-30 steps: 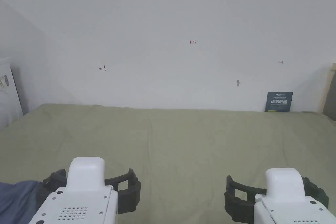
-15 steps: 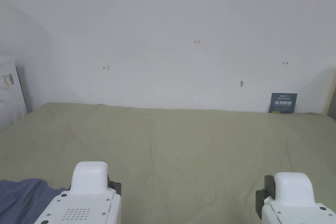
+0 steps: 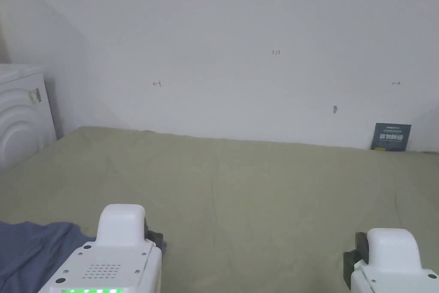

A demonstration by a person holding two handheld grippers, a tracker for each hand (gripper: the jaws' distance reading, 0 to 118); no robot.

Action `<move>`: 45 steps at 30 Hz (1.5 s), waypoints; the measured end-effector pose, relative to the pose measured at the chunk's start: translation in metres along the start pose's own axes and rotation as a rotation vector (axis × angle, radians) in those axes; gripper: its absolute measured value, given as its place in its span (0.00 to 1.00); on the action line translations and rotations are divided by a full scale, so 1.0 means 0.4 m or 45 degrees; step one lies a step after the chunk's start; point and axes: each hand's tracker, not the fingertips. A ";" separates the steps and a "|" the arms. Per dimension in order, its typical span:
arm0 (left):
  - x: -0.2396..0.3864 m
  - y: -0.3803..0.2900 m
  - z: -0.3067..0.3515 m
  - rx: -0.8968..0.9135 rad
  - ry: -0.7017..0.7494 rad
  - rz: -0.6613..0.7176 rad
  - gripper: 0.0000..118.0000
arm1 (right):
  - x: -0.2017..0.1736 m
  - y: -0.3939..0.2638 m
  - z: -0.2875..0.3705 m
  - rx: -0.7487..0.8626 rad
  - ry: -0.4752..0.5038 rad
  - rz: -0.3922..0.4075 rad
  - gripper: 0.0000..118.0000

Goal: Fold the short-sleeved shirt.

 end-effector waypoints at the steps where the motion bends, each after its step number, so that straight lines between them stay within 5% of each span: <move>1: -0.019 0.002 0.004 -0.001 0.044 0.008 0.00 | -0.016 0.002 -0.002 -0.001 0.016 0.008 0.00; 17: -0.438 -0.073 0.235 -0.061 0.631 0.166 0.00 | -0.415 0.056 0.008 0.060 0.625 0.068 0.00; 23: -0.493 -0.095 0.254 -0.111 0.689 0.163 0.00 | -0.442 0.045 0.011 0.044 0.657 0.083 0.00; 32: -0.520 -0.083 0.162 -0.203 0.450 0.291 0.00 | -0.427 0.009 -0.019 -0.019 0.646 0.102 0.00; 45: -0.526 -0.190 -0.237 -0.586 0.228 0.292 0.00 | -0.430 -0.063 -0.068 -0.133 0.610 0.153 0.00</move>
